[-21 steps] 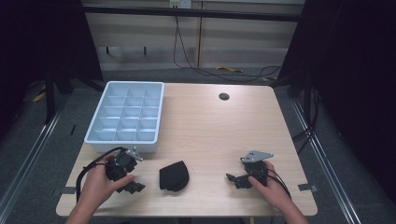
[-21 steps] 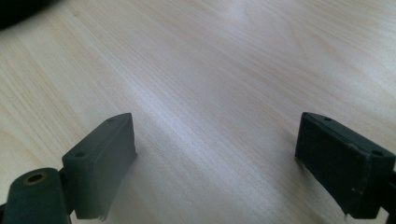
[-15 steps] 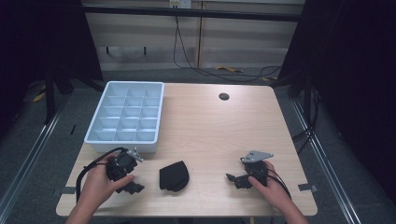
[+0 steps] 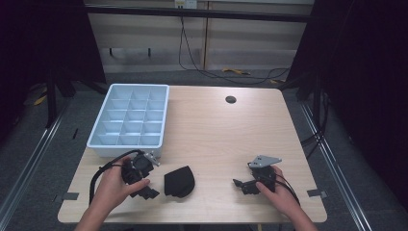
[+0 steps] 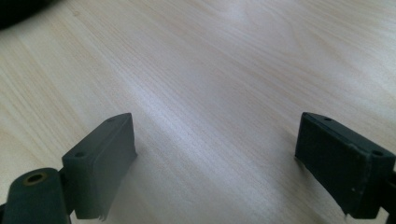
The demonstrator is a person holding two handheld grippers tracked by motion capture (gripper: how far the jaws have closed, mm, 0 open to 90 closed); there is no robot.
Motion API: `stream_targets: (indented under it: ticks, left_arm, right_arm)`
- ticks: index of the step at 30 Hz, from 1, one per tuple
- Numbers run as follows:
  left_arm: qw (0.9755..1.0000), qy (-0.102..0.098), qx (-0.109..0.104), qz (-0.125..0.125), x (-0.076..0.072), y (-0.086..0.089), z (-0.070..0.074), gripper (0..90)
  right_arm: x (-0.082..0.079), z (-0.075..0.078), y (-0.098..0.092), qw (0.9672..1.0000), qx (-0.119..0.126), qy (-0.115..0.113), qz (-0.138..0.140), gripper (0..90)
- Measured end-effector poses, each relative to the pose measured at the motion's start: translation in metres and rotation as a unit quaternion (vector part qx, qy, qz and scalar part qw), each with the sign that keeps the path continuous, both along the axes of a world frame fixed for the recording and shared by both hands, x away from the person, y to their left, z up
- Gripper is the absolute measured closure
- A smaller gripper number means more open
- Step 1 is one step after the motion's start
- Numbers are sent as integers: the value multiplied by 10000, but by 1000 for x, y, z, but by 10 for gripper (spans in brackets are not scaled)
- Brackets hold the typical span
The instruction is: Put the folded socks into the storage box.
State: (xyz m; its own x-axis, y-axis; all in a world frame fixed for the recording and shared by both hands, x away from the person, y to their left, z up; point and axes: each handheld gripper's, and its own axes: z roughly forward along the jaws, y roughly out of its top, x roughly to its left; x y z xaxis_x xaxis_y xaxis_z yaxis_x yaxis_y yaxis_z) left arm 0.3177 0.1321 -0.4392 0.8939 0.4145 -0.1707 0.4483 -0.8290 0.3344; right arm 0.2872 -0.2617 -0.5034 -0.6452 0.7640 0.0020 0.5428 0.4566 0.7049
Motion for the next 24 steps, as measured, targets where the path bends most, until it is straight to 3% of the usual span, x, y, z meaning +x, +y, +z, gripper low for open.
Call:
stream_targets:
  ticks: [12, 24]
  left_arm:
    - [9996, 90, 35, -255, 5, -37, 9, 187]
    - [9986, 178, 112, -490, 2, -64, 6, 193]
  right_arm:
    - [0, 0, 0, 10000, 2, 1, 0, 113]
    - [0, 0, 0, 10000, -3, -6, 2, 113]
